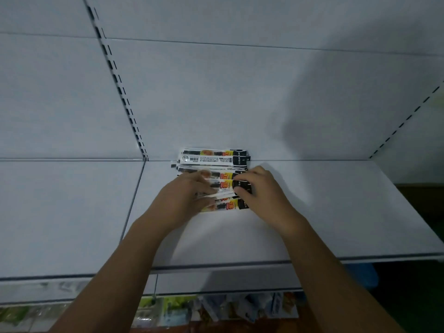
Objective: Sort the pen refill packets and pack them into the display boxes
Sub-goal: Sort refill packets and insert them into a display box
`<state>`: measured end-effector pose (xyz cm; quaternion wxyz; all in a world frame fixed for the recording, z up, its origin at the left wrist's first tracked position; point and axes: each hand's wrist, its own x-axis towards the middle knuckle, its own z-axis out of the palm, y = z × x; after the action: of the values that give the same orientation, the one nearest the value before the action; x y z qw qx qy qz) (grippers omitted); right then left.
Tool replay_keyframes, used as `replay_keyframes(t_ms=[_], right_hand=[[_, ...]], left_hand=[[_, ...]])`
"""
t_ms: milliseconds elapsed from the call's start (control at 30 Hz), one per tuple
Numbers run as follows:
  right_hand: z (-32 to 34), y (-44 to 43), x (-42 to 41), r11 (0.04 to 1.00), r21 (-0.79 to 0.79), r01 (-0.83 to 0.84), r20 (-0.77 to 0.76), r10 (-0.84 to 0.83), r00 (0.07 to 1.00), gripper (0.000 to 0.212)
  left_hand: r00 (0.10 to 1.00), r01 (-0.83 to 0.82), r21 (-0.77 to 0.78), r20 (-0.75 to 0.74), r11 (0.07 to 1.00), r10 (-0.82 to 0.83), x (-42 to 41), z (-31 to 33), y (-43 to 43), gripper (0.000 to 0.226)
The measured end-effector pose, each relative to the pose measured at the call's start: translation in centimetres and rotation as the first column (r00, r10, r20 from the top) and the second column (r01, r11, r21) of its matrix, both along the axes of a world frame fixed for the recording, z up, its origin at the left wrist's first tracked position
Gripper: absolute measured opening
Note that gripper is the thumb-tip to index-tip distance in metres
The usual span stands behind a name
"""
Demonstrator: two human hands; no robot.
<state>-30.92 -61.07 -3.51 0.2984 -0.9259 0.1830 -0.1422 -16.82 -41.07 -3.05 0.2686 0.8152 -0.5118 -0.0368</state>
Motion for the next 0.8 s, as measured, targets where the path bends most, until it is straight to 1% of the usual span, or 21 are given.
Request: replay_keyframes(t_ms=[100,200,333,400,500,567,667,733,800], right_hand=[[-0.1,-0.4,0.0,0.999,0.044,-0.004,-0.003,0.004,1.0,0.03],[-0.1,-0.6,0.0,0.999,0.04,-0.019,-0.006,0.02,1.0,0.027],[0.1,-0.7,0.1,0.998,0.057,-0.024,-0.001,0.024,1.0,0.028],[0.2,-0.7,0.1,0.999,0.052,-0.015,0.018,0.015,1.0,0.028],[0.3,-0.4,0.5,0.999,0.026,-0.032,0.052,0.03,0.998,0.03],[0.2,-0.1,1.0,0.999,0.006,-0.043,0.051,0.043,0.998,0.032],[0.6,-0.2,1.8,1.0,0.019,-0.016,0.048,0.015,0.999,0.035],[1.0,-0.4,2.3,0.999,0.02,-0.025,0.05,0.024,0.998,0.037],[1.3,-0.7,2.7,0.998,0.031,-0.055,0.009,0.055,0.998,0.042]], left_hand=[[1.0,-0.022,0.008,0.022,1.0,0.022,0.0,0.1,0.4,0.026],[0.996,-0.064,-0.008,0.059,0.998,0.064,-0.1,0.0,1.0,0.024],[0.993,-0.075,0.022,0.095,0.997,0.072,-0.2,0.0,2.0,0.026],[0.991,-0.082,0.026,0.104,0.996,0.079,-0.2,0.0,2.4,0.031],[0.989,-0.069,0.048,0.134,0.996,0.062,-0.1,-0.1,2.6,0.047],[0.987,-0.062,0.057,0.155,0.996,0.052,0.0,0.0,2.5,0.05],[0.982,-0.079,0.085,0.177,0.993,0.063,0.1,0.3,2.8,0.053],[0.986,-0.075,0.101,0.159,0.992,0.058,0.2,0.7,3.5,0.057],[0.993,-0.061,0.103,0.108,0.993,0.05,0.5,1.2,4.5,0.059]])
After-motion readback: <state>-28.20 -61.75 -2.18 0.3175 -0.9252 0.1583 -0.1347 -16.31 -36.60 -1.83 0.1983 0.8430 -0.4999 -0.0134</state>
